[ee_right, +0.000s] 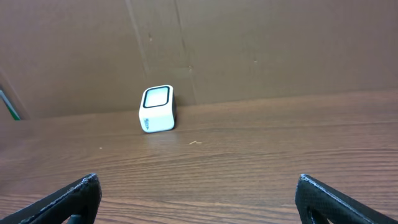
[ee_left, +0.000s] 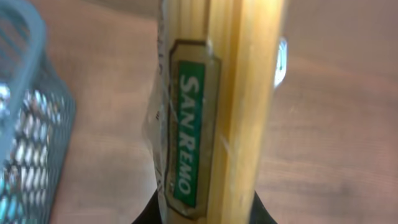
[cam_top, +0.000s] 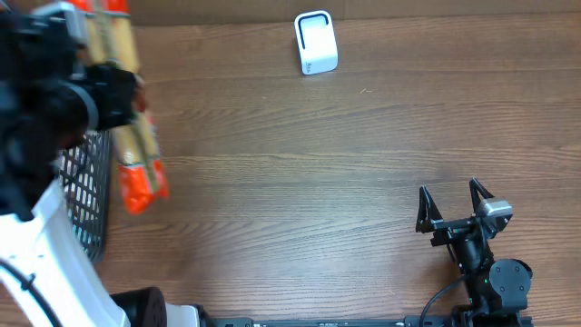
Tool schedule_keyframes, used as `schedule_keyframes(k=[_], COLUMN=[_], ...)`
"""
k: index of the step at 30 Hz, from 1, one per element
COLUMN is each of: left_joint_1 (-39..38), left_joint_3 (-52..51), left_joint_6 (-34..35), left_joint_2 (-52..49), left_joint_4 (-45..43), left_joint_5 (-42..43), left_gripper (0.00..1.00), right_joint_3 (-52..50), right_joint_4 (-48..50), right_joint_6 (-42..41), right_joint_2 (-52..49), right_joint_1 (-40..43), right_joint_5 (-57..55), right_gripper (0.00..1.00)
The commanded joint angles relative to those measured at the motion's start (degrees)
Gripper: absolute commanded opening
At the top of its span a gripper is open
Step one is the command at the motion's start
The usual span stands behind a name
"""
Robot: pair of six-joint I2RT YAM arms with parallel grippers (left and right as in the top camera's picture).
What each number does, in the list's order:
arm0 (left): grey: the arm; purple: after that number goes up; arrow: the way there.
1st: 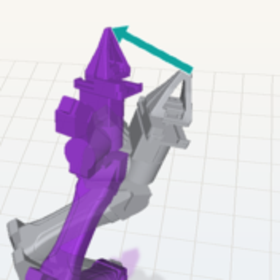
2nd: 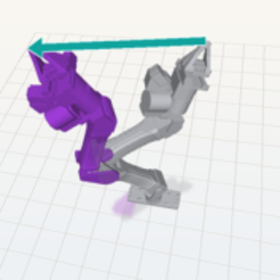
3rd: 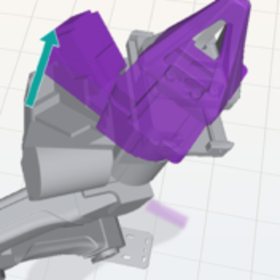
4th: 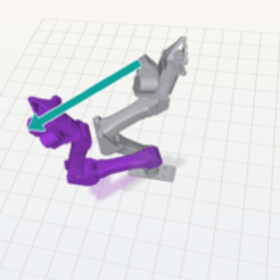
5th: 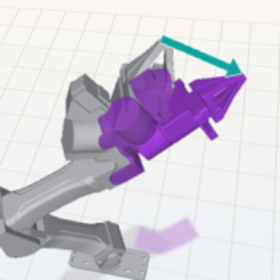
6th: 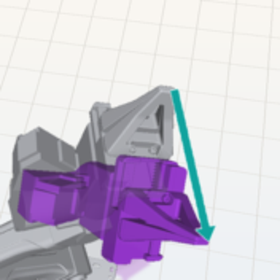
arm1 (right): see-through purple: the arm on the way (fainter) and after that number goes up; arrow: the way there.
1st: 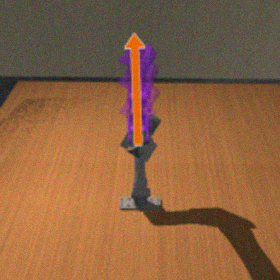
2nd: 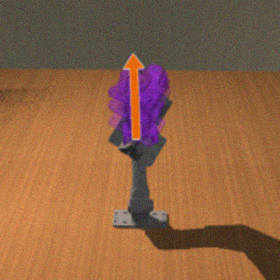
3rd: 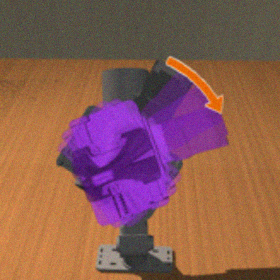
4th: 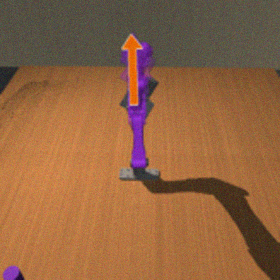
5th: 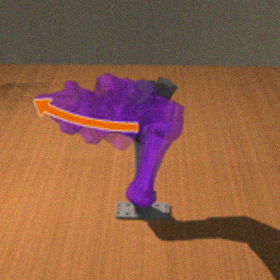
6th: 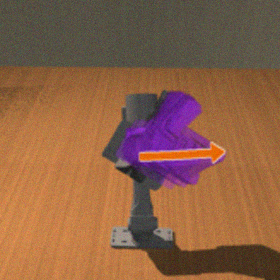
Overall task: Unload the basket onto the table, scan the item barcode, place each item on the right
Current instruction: 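Lift the pasta tube out and lay it on the table centre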
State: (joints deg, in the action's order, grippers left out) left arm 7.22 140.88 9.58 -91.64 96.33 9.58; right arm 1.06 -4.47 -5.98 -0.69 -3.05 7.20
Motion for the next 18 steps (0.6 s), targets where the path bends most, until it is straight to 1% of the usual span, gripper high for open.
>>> schedule_keyframes(k=[1,5,8,11,12,14,18], left_joint_1=[-7.61,-15.23,-19.85,-23.28,-24.79,-26.58,-29.33], left_joint_3=[-6.10,-18.25,-29.20,-38.80,-43.52,-49.72,-60.19], left_joint_6=[11.61,20.59,27.41,31.45,33.09,34.51,34.56], left_joint_2=[0.24,0.13,0.04,0.02,0.02,-0.11,-1.53], left_joint_4=[-1.03,-5.95,-12.44,-19.47,-23.32,-28.79,-38.23], left_joint_5=[-16.87,-23.85,-24.13,-25.75,-26.77,-27.87,-28.37], left_gripper=[0.04,0.04,0.04,0.04,0.04,0.04,0.04], right_joint_3=[-0.59,-0.59,-0.59,-0.59,-0.59,-0.59,-0.59], right_joint_4=[0.28,0.28,0.28,0.28,0.28,0.28,0.28], right_joint_6=[0.07,0.07,0.07,0.07,0.07,0.07,0.07], right_joint_2=[0.31,0.31,0.31,0.31,0.31,0.31,0.31], right_joint_1=[-0.22,-0.22,-0.22,-0.22,-0.22,-0.22,-0.22], right_joint_5=[-0.22,-0.22,-0.24,-0.22,-0.22,-0.22,-0.24], right_gripper=[1.00,1.00,1.00,1.00,1.00,1.00,1.00])
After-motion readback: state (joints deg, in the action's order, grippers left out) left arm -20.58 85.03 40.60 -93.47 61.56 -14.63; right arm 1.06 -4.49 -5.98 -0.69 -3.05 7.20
